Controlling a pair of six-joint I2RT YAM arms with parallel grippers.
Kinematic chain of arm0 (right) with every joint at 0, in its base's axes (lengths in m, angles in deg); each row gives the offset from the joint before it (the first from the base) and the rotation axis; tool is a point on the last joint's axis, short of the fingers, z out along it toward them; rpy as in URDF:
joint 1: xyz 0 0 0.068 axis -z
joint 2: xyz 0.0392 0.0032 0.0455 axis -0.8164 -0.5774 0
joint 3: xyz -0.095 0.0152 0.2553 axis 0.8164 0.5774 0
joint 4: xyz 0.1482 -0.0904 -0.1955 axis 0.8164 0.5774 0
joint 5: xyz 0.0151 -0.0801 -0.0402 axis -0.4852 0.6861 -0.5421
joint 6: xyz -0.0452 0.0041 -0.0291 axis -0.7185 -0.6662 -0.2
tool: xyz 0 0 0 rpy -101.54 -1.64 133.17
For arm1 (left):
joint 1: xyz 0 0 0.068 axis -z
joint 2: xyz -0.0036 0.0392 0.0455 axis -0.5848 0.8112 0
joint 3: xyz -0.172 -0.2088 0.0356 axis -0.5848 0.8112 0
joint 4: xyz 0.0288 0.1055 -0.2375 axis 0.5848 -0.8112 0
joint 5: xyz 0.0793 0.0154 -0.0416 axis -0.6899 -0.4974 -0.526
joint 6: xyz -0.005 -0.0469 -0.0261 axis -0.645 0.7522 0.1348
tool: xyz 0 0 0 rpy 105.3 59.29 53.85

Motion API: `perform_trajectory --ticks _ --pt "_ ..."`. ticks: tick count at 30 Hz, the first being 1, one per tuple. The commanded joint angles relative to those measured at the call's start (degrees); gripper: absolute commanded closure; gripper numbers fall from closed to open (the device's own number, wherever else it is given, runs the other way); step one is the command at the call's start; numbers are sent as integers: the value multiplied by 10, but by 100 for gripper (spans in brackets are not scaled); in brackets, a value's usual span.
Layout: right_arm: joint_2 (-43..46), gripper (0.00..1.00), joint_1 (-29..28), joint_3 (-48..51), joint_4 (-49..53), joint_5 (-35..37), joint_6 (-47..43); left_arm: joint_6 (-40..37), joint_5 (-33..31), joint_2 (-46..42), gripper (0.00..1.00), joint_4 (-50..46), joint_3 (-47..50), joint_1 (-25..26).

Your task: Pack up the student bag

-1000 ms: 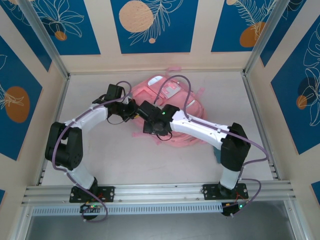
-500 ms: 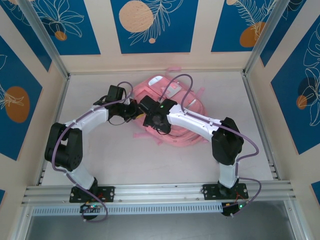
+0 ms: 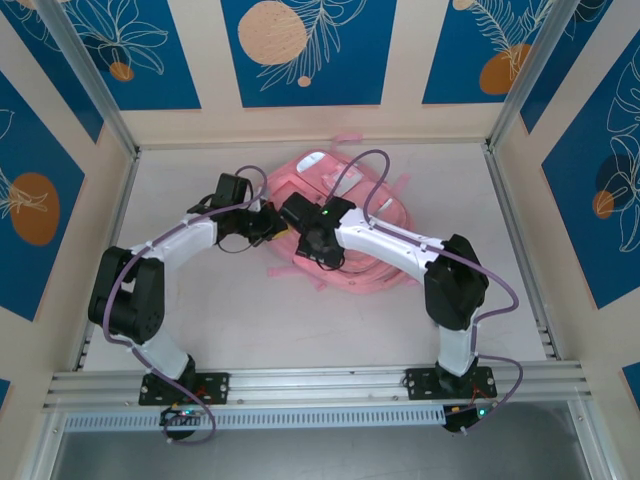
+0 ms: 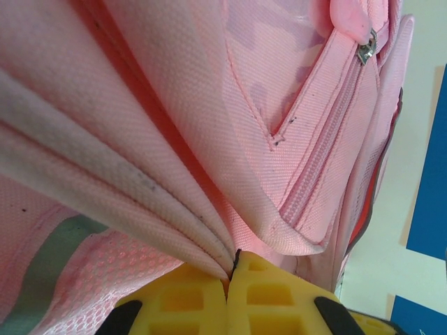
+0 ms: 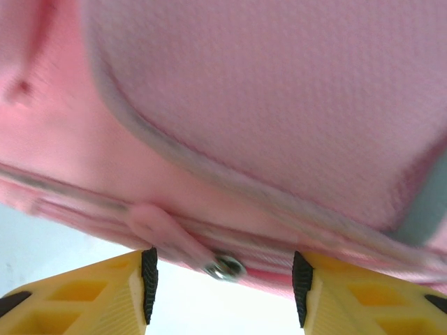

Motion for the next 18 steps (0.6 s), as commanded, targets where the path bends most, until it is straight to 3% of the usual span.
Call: perform_trajectory --ticks 1,5,8,12,18 --pt "48 44 -21 26 74 24 31 -25 13 -7 100 7 3 9" --pt "89 45 -32 81 75 4 58 -25 13 -4 100 10 4 8" --pt "120 45 -32 111 17 -19 40 -25 15 -3 100 13 4 8" --pt "123 43 -13 83 -28 -32 18 -28 16 -2 100 21 11 9" --pt "61 62 35 27 -78 -73 -25 -34 17 7 100 19 20 9"
